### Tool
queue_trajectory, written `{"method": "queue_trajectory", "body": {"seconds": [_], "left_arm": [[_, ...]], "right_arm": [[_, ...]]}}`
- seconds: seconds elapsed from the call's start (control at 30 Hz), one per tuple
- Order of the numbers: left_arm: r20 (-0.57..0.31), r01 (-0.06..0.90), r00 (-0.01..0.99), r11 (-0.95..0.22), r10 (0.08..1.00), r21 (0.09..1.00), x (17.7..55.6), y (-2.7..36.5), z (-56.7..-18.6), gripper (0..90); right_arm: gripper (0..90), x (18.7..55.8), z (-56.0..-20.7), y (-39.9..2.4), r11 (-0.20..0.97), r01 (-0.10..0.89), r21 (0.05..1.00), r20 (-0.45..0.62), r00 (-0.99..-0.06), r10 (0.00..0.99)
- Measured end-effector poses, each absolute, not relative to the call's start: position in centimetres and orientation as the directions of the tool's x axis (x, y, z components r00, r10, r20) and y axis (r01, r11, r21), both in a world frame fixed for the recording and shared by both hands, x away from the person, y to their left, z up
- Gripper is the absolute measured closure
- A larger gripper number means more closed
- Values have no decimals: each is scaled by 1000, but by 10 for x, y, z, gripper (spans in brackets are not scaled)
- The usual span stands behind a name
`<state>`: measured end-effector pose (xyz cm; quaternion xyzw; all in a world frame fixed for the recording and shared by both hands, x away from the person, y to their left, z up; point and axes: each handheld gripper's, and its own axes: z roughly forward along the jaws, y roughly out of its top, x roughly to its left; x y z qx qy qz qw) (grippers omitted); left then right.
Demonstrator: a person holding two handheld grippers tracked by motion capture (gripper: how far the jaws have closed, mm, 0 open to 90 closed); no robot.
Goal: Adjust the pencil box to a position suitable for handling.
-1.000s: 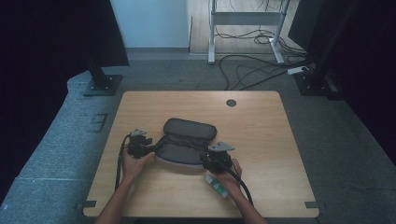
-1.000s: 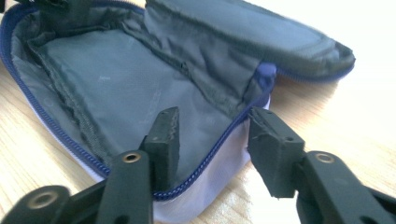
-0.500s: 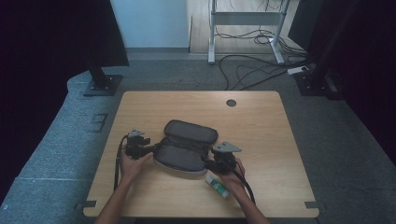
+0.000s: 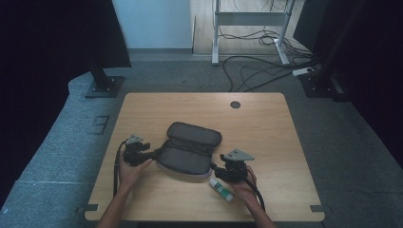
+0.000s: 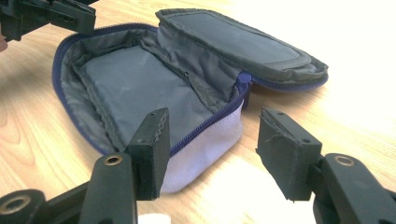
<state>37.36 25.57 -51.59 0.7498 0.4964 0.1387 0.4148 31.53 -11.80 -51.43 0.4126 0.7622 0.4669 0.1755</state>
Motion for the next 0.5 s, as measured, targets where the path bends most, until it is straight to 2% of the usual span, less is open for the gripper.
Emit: {"method": "queue_trajectory", "body": {"seconds": [0.5], "left_arm": [[-232,634,478,-149,847,759,350,270,-520,348]], "right_arm": [[435,292,-516,-133,240,456,857,114,-623,774]]}}
